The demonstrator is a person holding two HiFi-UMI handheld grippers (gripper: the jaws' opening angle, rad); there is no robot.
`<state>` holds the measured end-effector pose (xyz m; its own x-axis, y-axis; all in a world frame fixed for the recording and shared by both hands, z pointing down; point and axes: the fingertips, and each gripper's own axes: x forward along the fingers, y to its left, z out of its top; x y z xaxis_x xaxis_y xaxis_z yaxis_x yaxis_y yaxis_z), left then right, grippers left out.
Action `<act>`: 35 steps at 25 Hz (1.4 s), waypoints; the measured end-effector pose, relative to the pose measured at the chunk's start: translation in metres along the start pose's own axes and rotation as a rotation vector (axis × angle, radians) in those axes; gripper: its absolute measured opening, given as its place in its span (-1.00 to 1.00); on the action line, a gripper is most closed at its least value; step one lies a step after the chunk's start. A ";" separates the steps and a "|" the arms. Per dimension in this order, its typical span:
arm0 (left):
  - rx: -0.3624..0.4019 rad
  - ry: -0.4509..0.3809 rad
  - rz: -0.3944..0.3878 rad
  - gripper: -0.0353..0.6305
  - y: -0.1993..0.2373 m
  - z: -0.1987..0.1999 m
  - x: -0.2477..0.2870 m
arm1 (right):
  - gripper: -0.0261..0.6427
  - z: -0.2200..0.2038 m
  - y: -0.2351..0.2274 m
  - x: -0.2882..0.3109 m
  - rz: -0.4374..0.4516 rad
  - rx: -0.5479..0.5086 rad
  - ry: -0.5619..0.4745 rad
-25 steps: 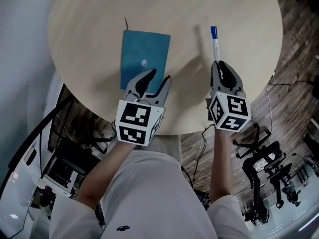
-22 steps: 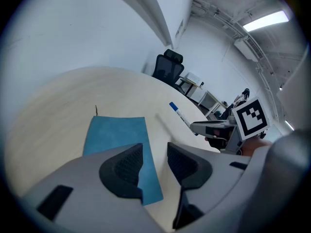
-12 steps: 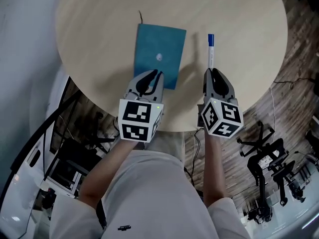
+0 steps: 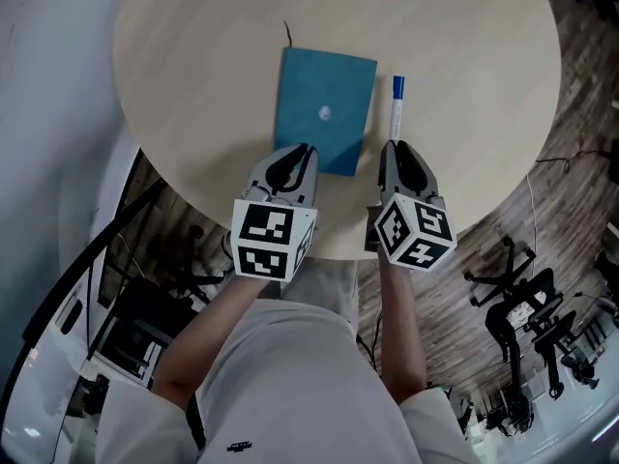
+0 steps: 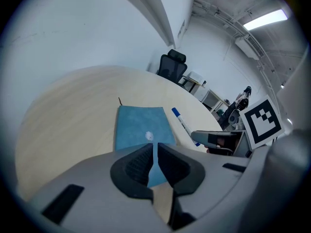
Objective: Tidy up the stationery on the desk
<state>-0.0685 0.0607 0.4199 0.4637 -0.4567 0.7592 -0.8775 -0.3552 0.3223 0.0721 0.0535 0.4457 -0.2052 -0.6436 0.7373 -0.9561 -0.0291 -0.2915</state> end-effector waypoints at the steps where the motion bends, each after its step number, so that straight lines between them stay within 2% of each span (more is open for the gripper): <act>1: 0.000 0.002 -0.001 -0.76 0.001 -0.002 -0.001 | -0.66 -0.002 0.002 0.001 0.001 0.011 0.001; 7: -0.004 0.010 -0.007 -0.76 0.008 -0.009 -0.002 | -0.66 -0.014 0.015 0.009 0.030 0.097 0.014; 20: -0.017 0.024 -0.018 -0.76 0.014 -0.013 0.003 | -0.66 -0.025 0.031 0.027 0.111 0.198 0.064; 25: -0.019 0.026 -0.019 -0.76 0.016 -0.013 0.004 | -0.60 -0.026 0.038 0.028 0.158 0.164 0.078; 35: -0.008 0.014 -0.009 -0.76 0.017 0.002 -0.011 | -0.57 -0.017 0.034 0.010 0.126 0.113 0.067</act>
<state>-0.0884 0.0577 0.4160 0.4696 -0.4424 0.7640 -0.8744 -0.3527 0.3332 0.0343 0.0588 0.4532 -0.3389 -0.5953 0.7285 -0.8931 -0.0400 -0.4481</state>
